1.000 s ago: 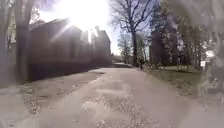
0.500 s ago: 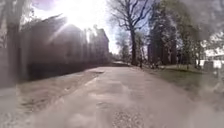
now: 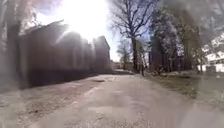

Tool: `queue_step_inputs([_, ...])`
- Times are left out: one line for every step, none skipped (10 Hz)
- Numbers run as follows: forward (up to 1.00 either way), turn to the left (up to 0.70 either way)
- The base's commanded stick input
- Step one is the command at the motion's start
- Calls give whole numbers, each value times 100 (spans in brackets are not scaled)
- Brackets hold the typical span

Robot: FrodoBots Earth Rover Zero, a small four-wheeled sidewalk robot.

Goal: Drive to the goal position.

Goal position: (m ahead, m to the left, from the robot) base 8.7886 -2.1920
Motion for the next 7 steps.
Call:
queue_step_inputs([100,0])
queue_step_inputs([100,0])
queue_step_inputs([100,0])
queue_step_inputs([100,0])
queue_step_inputs([100,0])
queue_step_inputs([100,0])
queue_step_inputs([100,0])
